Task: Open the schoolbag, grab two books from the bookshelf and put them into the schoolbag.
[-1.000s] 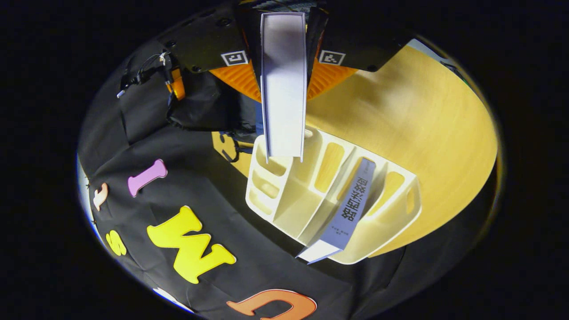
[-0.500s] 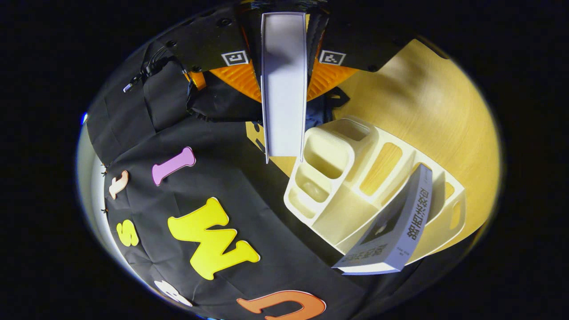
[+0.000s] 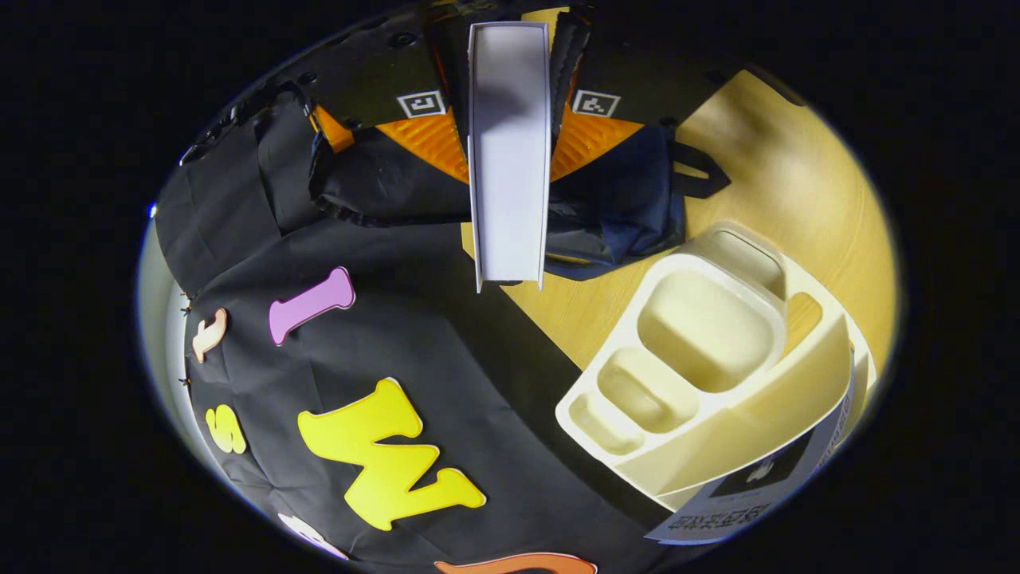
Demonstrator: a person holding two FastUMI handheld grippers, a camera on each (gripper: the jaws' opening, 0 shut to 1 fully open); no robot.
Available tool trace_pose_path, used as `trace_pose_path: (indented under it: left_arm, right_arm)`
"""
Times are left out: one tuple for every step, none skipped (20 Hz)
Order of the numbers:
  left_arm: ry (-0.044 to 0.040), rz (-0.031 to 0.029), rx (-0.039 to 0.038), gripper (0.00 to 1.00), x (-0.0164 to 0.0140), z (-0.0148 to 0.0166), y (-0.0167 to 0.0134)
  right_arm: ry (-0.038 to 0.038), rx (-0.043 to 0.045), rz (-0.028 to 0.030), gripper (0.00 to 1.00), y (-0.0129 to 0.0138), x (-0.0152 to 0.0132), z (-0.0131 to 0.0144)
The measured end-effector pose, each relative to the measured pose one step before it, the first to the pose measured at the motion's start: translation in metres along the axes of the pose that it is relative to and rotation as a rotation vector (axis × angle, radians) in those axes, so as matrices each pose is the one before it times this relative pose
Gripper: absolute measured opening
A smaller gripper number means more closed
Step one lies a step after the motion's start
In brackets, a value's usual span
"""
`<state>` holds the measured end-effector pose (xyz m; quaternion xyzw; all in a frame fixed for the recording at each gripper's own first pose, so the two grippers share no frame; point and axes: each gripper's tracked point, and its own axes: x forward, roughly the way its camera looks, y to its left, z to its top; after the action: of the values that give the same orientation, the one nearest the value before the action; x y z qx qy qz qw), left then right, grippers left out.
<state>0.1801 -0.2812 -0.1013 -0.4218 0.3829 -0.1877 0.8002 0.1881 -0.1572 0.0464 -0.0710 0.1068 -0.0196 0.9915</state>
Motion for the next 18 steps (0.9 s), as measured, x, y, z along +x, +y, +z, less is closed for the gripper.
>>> trace_pose_path:
  left_arm:
    - [0.00448, 0.00315, -0.01332, 0.43, 0.01155, -0.00402, -0.00176]
    - [0.01187, -0.00259, -0.0014, 0.44, 0.01132, -0.00611, -0.00085]
    - [0.01654, -0.00125, 0.00437, 0.44, 0.00944, -0.00863, -0.00007]
    - [0.01565, 0.00746, 0.01495, 0.43, 0.01002, -0.00869, 0.00275]
    - [0.01149, 0.01255, 0.025, 0.44, 0.0072, -0.00714, 0.00347]
    - [-0.00294, -0.01829, 0.00876, 0.44, 0.00626, -0.0047, -0.00217]
    - [-0.00298, 0.00076, 0.01686, 0.44, 0.00474, -0.00442, 0.00025]
    - [-0.01213, 0.00533, 0.01654, 0.44, 0.00567, -0.00393, 0.00117]
    - [-0.00444, -0.00865, 0.00658, 0.44, 0.0048, -0.00602, -0.0011]
    - [-0.01022, -0.0023, 0.00267, 0.44, 0.00532, -0.00807, 0.00054]
    - [-0.01645, -0.00002, 0.00078, 0.45, 0.00527, -0.00549, 0.00125]
    - [-0.01391, 0.0012, -0.00478, 0.45, 0.00619, -0.00567, 0.00081]
    - [-0.00232, -0.00604, -0.0154, 0.45, 0.00593, -0.00654, -0.00101]
    - [-0.0056, -0.00823, 0.00038, 0.46, 0.00643, -0.00695, -0.00386]
    - [-0.00849, -0.00025, 0.0235, 0.46, 0.0046, -0.0045, -0.00095]
    - [-0.01178, 0.00358, 0.02416, 0.47, 0.00388, -0.00315, -0.00018]
    - [-0.02148, 0.00483, 0.0209, 0.47, 0.00237, 0.00054, 0.00055]
    - [-0.01139, 0.01454, 0.02779, 0.49, 0.00319, 0.00031, 0.00092]
  right_arm:
    - [-0.0019, 0.0, 0.00065, 0.02, 0.00003, -0.00052, 0.00148]
    - [-0.00736, 0.00094, -0.00131, 0.02, -0.00009, -0.00059, 0.00147]
    - [-0.00003, -0.00433, -0.00158, 0.02, -0.00026, -0.00013, 0.00105]
    - [-0.00226, 0.00302, 0.00647, 0.02, 0.00032, -0.00059, 0.0004]
    - [-0.00176, 0.00583, 0.00899, 0.02, 0.00142, -0.00069, 0.00052]
    - [-0.00341, 0.00675, 0.00387, 0.02, -0.00045, 0.00049, -0.00024]
    - [0.00004, 0.0067, 0.00143, 0.02, -0.00113, 0.00047, -0.00083]
    - [-0.00479, 0.00344, 0.001, 0.02, -0.00064, -0.0002, 0.00013]
    - [-0.0029, -0.00748, 0.00435, 0.02, 0.00004, -0.00132, -0.00006]
    - [-0.00364, -0.00479, -0.00172, 0.02, -0.00051, -0.00137, 0.00171]
    - [-0.00811, -0.00524, -0.00375, 0.02, -0.00128, -0.00147, 0.00218]
    - [-0.00859, -0.00507, -0.00031, 0.02, 0.00121, -0.00188, 0.00289]
    - [-0.00829, -0.00105, 0.00499, 0.02, 0.00265, -0.00288, 0.00269]
    - [-0.00446, -0.00044, 0.01077, 0.02, 0.00433, -0.00208, 0.00106]
    - [-0.00576, -0.00125, 0.00581, 0.02, 0.00262, -0.00104, 0.00085]
    - [-0.00339, -0.00098, -0.00544, 0.02, -0.00001, -0.00017, 0.00022]
    - [0.00171, -0.0045, -0.01064, 0.02, -0.00135, -0.00067, -0.00243]
    - [-0.00048, 0.00477, -0.00137, 0.02, 0.00045, 0.00025, -0.00074]
